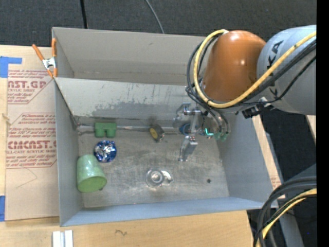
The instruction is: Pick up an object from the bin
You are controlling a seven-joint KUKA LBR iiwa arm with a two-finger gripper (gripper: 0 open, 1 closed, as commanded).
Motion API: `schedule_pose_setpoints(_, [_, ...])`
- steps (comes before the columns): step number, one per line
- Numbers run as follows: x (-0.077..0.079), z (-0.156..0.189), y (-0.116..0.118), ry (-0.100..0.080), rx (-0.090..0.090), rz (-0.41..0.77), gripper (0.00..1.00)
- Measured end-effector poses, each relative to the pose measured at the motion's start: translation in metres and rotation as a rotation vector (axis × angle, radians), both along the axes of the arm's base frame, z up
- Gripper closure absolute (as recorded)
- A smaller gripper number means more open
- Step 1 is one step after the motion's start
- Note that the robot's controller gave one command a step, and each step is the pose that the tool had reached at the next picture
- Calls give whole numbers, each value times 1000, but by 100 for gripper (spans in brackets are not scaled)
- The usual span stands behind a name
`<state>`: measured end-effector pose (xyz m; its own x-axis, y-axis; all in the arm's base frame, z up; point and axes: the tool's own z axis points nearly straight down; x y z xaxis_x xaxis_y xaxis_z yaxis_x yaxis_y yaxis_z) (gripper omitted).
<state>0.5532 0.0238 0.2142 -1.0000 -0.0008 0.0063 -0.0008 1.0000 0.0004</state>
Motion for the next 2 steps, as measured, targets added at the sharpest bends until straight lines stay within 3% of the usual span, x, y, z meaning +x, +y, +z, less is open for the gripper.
schedule_pose_setpoints(1, [-42,-145,29,-13,1,142,0])
schedule_pose_setpoints(2, [-42,-140,28,-12,1,143,100])
